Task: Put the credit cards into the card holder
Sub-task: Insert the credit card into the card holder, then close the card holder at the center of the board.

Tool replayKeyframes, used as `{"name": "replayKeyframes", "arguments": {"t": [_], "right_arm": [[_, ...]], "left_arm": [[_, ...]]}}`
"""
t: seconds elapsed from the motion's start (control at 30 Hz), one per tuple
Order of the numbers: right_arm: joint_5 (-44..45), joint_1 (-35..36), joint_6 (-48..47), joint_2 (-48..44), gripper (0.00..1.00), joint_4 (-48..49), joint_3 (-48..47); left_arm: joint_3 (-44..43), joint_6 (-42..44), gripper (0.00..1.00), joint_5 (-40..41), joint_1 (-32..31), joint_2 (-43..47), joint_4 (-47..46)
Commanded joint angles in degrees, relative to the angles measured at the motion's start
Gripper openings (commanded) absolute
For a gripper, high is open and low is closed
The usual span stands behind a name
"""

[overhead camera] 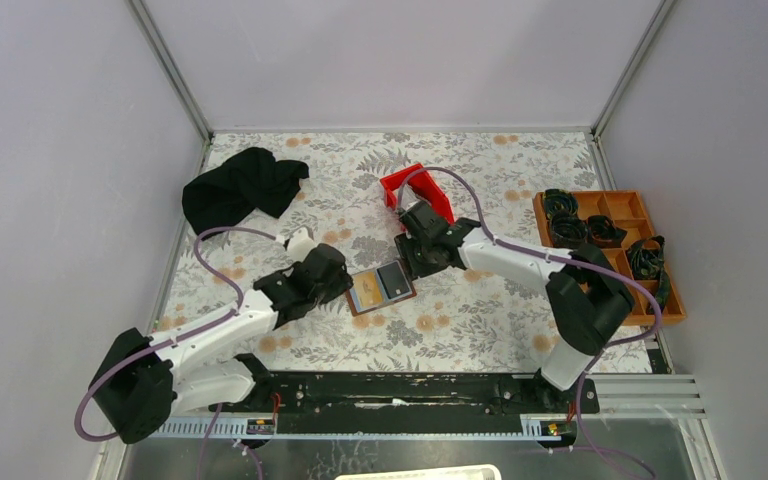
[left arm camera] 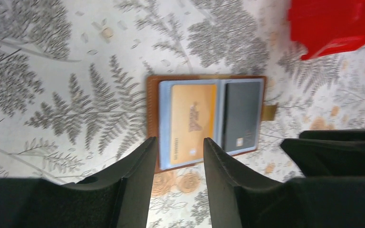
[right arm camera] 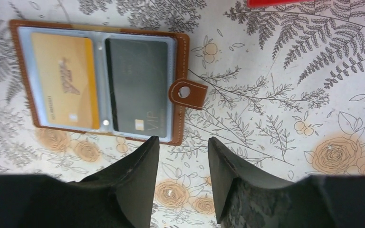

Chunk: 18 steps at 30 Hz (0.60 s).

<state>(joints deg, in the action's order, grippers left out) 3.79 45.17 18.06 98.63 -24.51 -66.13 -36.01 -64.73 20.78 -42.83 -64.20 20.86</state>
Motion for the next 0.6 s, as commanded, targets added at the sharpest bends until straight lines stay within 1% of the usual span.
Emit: {"name": "replayKeyframes", "arguments": {"t": [0.0, 0.13, 0.27, 0.43, 0.57], "right_arm": [[-4.12, 0.54, 2.97, -3.1, 0.51, 4.87, 2.58], [-7.99, 0.53, 4.9, -3.09, 0.54, 8.05, 6.13], [-9.81, 0.54, 6.3, -3.09, 0.66, 10.83, 8.85], [-10.53, 0.17, 7.13, -2.87, 0.68, 12.78, 10.34], [-11.57, -0.61, 7.67, -2.08, 0.68, 14.11, 11.34]], "left_arm": [[3.12, -3.38, 0.48, 0.27, -0.43, 1.59, 3.13], [4.26, -4.03, 0.49, -0.2, -0.52, 1.53, 2.96], [5.98, -4.01, 0.5, -0.82, -0.59, 1.75, 1.35], [7.26, -3.75, 0.51, -1.67, -0.6, 1.18, -0.75], [6.67, -2.85, 0.51, -2.27, -0.59, -1.17, -1.38]]}}
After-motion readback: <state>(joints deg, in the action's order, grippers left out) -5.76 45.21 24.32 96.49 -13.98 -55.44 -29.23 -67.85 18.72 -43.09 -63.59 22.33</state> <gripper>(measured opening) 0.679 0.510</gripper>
